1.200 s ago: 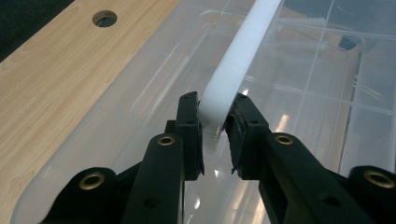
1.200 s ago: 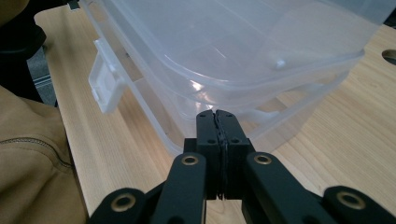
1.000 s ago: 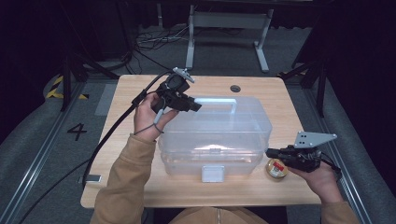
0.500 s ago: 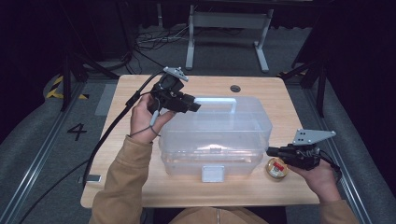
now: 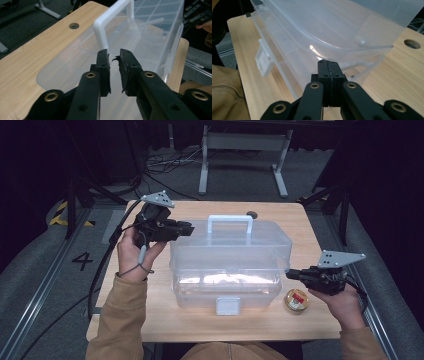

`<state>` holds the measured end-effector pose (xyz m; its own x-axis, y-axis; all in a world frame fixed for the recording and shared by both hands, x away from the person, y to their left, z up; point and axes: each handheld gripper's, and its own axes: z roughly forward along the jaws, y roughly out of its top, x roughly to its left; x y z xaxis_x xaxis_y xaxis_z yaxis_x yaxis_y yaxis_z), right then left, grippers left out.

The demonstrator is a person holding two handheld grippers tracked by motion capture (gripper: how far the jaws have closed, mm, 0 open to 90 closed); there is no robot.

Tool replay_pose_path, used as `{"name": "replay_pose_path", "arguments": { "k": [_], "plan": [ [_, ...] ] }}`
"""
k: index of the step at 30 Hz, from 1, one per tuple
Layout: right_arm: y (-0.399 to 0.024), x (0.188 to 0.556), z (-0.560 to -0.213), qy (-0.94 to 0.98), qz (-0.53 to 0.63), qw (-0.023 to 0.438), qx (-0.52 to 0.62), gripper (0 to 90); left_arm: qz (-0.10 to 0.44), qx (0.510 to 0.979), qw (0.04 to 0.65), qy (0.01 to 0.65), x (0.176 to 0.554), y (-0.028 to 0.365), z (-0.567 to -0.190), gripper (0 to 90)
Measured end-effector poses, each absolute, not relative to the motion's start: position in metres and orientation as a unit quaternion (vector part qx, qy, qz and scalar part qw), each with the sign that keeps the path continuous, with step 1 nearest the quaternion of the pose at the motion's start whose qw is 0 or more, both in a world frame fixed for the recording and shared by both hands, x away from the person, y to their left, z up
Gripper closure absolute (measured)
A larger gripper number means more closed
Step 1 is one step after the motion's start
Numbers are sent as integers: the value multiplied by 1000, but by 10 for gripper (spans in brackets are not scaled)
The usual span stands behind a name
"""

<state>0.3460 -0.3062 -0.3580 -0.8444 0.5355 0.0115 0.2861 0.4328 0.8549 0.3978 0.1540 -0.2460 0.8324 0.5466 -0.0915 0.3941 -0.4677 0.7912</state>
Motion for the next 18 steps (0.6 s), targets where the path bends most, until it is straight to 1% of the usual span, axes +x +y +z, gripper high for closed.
{"name": "replay_pose_path", "arguments": {
  "k": [1, 6, 10, 12, 18],
  "plan": [
    [-306, 347, -356, 834, 477, 133, 244, 900, 87, 852, 436, 276, 398, 154, -246, 827],
    [-305, 353, -352, 832, 480, 134, 242, 900, 96, 846, 443, 282, 384, 165, -242, 860],
    [-302, 358, -347, 830, 485, 137, 239, 900, 107, 843, 443, 287, 371, 172, -238, 870],
    [-301, 359, -345, 827, 487, 144, 240, 900, 106, 842, 444, 286, 365, 175, -237, 870],
    [-302, 368, -338, 818, 501, 144, 246, 900, 100, 840, 446, 292, 351, 184, -237, 885]
  ]
}}
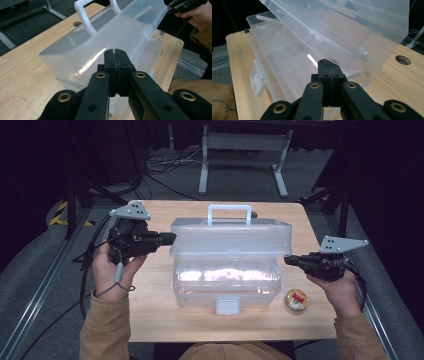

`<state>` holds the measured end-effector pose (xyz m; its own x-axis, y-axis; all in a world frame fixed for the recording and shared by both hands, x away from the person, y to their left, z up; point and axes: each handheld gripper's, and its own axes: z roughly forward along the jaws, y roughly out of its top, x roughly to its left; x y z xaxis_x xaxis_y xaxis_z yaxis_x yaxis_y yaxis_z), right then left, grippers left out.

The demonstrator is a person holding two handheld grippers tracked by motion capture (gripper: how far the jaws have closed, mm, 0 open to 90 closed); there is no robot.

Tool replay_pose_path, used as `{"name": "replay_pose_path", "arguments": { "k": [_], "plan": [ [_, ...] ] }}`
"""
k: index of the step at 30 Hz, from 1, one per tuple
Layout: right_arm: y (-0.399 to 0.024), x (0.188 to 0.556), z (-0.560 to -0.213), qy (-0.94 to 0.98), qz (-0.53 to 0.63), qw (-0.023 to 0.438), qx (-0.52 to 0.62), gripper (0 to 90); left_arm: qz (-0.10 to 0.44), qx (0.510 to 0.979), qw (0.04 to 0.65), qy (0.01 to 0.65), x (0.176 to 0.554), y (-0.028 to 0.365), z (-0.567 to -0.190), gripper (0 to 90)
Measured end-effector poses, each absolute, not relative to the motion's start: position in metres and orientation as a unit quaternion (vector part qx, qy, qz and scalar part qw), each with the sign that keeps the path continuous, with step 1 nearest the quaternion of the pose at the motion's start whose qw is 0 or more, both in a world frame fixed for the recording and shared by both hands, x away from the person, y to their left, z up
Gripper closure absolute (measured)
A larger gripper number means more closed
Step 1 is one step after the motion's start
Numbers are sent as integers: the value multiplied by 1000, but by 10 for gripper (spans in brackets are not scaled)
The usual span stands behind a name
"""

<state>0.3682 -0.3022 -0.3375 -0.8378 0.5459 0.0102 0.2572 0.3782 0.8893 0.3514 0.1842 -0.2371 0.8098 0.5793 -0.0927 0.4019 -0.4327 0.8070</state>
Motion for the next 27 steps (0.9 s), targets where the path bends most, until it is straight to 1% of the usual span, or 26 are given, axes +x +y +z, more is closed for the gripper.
{"name": "replay_pose_path", "arguments": {
  "k": [7, 9, 17, 19, 23, 27],
  "plan": [
    [-300, 380, -332, 806, 515, 143, 256, 900, 82, 847, 436, 293, 345, 187, -245, 885],
    [-298, 383, -331, 804, 517, 143, 257, 900, 78, 854, 424, 292, 343, 183, -249, 885],
    [-299, 389, -328, 789, 533, 146, 269, 900, 56, 862, 412, 290, 349, 174, -265, 888],
    [-299, 390, -328, 782, 539, 147, 274, 900, 60, 867, 400, 292, 350, 170, -269, 887],
    [-298, 392, -327, 773, 549, 154, 280, 900, 60, 869, 395, 291, 354, 165, -276, 886],
    [-298, 394, -328, 764, 558, 153, 285, 900, 60, 859, 405, 306, 360, 165, -285, 887]
  ]
}}
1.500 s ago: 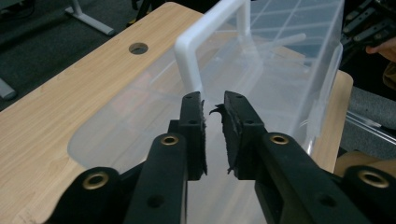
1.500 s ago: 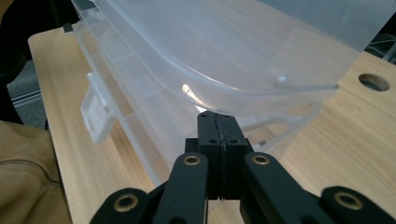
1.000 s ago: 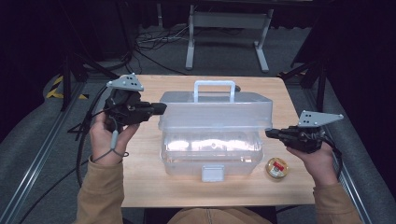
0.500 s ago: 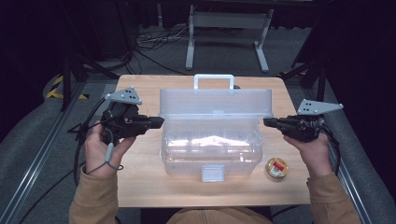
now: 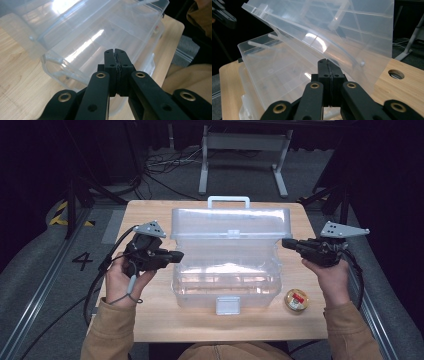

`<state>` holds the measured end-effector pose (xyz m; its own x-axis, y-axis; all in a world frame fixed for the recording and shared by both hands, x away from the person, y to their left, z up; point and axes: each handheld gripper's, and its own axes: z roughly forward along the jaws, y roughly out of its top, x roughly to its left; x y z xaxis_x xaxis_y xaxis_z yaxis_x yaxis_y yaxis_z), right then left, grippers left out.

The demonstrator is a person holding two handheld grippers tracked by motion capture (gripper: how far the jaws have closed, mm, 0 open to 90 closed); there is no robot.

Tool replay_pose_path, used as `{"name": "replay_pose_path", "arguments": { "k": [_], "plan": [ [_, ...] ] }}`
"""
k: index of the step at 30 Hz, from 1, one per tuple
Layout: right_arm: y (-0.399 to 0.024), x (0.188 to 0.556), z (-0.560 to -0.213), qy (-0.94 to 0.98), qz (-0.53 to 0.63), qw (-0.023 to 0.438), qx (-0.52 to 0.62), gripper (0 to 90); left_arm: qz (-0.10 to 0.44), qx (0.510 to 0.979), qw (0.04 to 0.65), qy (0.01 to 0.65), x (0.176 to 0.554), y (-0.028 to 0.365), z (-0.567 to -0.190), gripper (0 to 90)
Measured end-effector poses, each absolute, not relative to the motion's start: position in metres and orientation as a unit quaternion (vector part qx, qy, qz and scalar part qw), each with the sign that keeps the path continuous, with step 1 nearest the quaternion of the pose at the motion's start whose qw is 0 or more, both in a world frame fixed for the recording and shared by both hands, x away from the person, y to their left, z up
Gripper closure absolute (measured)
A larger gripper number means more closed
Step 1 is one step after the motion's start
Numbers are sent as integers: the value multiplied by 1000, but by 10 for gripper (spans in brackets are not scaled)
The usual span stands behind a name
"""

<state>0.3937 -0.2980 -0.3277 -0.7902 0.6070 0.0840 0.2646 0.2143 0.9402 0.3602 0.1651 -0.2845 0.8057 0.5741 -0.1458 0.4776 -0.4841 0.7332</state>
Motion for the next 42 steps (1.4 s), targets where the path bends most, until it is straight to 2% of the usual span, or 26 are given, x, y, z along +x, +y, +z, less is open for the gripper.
{"name": "replay_pose_path", "arguments": {
  "k": [11, 17, 22, 28, 30, 34, 36, 38, 39, 42],
  "plan": [
    [-298, 394, -329, 758, 564, 164, 284, 900, 114, 820, 446, 341, 374, 167, -305, 888],
    [-297, 393, -330, 754, 566, 174, 285, 900, 156, 803, 475, 324, 374, 170, -310, 874],
    [-297, 394, -331, 750, 570, 179, 285, 900, 132, 793, 494, 330, 382, 177, -310, 855],
    [-298, 394, -331, 744, 575, 169, 295, 896, 154, 785, 496, 338, 386, 178, -311, 886],
    [-299, 394, -331, 745, 577, 150, 301, 814, 157, 784, 497, 338, 388, 178, -311, 887],
    [-302, 392, -330, 740, 575, 136, 321, 766, 154, 782, 500, 338, 391, 179, -311, 888],
    [-303, 387, -329, 742, 565, 156, 325, 704, 154, 781, 502, 339, 393, 179, -310, 887],
    [-304, 383, -329, 744, 557, 178, 323, 680, 155, 780, 501, 340, 395, 179, -310, 887],
    [-304, 381, -329, 746, 547, 195, 325, 634, 153, 780, 500, 343, 397, 179, -310, 886],
    [-305, 378, -329, 738, 540, 206, 347, 618, 151, 779, 502, 344, 399, 179, -310, 886]
  ]
}}
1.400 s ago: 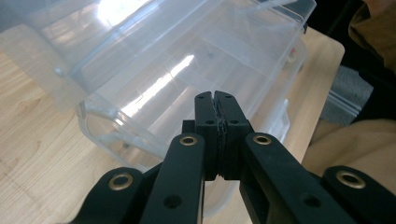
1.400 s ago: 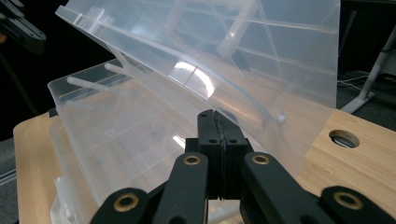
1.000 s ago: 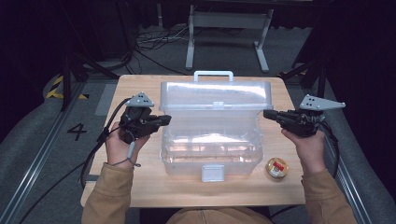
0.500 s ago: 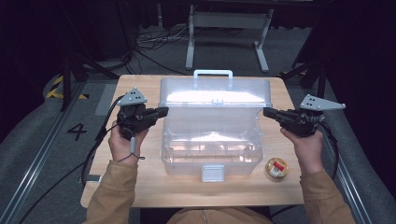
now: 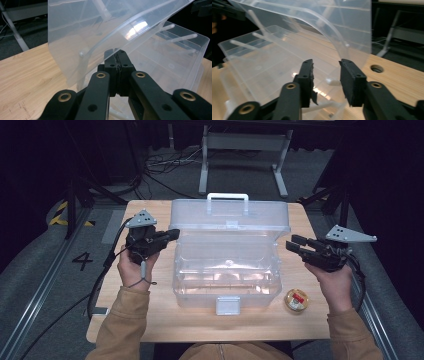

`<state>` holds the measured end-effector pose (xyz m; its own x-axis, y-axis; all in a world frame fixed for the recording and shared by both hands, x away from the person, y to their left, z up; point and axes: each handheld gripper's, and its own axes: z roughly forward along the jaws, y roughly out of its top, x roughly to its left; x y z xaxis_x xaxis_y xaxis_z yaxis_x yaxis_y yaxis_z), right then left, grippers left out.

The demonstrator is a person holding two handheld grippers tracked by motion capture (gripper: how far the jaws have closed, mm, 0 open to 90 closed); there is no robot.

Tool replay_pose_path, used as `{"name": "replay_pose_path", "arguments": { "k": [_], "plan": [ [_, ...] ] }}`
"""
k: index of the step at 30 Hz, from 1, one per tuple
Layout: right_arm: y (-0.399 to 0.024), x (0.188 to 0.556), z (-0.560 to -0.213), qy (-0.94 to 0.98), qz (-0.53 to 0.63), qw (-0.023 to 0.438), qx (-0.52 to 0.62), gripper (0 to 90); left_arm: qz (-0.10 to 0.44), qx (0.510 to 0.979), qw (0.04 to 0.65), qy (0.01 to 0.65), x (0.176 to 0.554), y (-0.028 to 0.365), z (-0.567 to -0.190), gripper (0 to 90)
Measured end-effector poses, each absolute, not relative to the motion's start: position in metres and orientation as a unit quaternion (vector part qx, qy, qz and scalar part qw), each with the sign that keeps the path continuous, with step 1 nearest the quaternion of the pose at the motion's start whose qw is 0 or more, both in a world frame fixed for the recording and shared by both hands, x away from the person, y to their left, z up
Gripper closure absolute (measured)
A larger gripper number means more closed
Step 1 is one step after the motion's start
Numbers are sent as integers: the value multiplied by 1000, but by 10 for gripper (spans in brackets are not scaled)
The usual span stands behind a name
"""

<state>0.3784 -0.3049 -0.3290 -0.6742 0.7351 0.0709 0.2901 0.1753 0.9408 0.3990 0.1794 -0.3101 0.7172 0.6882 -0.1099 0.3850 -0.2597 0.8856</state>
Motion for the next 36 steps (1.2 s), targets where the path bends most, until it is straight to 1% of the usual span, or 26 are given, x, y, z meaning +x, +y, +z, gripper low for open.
{"name": "replay_pose_path", "arguments": {
  "k": [3, 5, 8, 10, 14, 22, 27, 30, 33, 36],
  "plan": [
    [-305, 378, -330, 734, 537, 213, 357, 588, 149, 778, 504, 345, 400, 180, -310, 885],
    [-305, 380, -330, 733, 541, 209, 357, 563, 149, 778, 504, 345, 401, 180, -310, 882],
    [-300, 381, -330, 721, 535, 236, 372, 554, 148, 779, 503, 344, 402, 180, -309, 876],
    [-294, 383, -331, 724, 524, 251, 371, 522, 148, 781, 501, 344, 403, 179, -308, 863],
    [-287, 386, -331, 722, 518, 267, 372, 475, 146, 780, 500, 346, 406, 179, -307, 860],
    [-275, 394, -323, 716, 518, 284, 373, 478, 145, 781, 500, 344, 406, 179, -307, 855],
    [-266, 402, -321, 702, 527, 282, 387, 449, 148, 782, 498, 346, 404, 178, -307, 849],
    [-262, 404, -320, 698, 529, 285, 389, 451, 148, 782, 497, 345, 404, 178, -307, 846],
    [-257, 408, -319, 690, 532, 299, 390, 453, 148, 782, 498, 345, 404, 178, -308, 843],
    [-255, 413, -321, 684, 529, 303, 402, 483, 150, 782, 498, 344, 404, 178, -308, 842]
  ]
}}
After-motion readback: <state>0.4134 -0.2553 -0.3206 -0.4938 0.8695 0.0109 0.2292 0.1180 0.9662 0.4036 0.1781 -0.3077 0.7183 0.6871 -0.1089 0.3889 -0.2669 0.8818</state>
